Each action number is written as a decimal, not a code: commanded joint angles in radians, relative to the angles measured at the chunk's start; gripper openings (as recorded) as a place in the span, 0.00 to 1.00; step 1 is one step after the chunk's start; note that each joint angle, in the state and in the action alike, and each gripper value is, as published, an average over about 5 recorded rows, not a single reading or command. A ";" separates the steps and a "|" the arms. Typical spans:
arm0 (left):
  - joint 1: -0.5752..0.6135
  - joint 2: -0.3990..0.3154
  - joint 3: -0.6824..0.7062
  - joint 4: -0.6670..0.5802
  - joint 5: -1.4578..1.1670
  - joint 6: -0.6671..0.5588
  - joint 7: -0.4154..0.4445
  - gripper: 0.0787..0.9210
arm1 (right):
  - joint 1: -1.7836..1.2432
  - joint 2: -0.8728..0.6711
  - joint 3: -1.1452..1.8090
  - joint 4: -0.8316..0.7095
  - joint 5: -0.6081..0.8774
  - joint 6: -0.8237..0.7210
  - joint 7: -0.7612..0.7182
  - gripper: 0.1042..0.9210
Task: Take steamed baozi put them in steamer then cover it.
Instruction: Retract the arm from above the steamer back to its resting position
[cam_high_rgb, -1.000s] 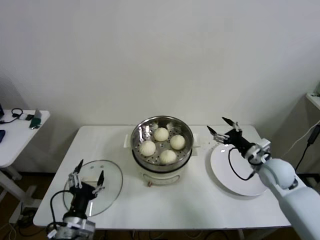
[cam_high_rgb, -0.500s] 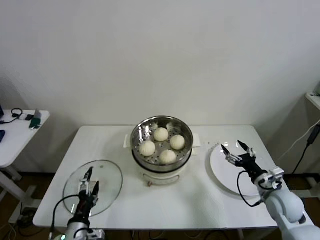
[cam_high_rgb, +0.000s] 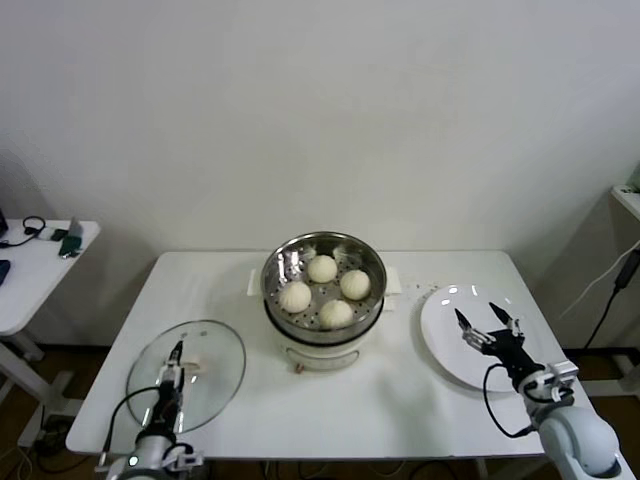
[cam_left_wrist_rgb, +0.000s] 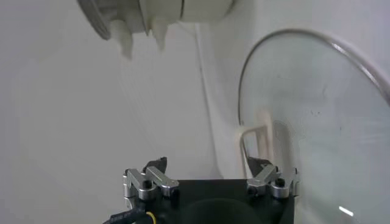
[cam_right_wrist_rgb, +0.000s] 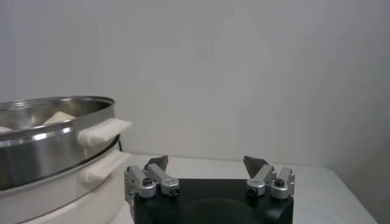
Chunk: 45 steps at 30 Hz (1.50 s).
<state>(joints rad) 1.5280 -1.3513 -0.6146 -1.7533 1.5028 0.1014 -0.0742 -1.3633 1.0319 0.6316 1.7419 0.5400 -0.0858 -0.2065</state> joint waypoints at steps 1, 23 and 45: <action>-0.101 0.013 -0.014 0.124 0.018 -0.006 -0.026 0.88 | -0.034 0.021 0.026 0.006 -0.023 0.003 -0.003 0.88; -0.168 0.017 0.010 0.201 -0.056 -0.017 -0.078 0.88 | -0.041 0.043 0.036 -0.009 -0.081 0.028 -0.025 0.88; -0.153 0.026 0.011 0.183 -0.101 -0.038 -0.088 0.25 | -0.041 0.067 0.057 -0.033 -0.121 0.064 -0.051 0.88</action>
<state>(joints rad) 1.3755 -1.3312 -0.6034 -1.5596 1.4167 0.0660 -0.1569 -1.3989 1.0952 0.6786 1.7104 0.4298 -0.0322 -0.2506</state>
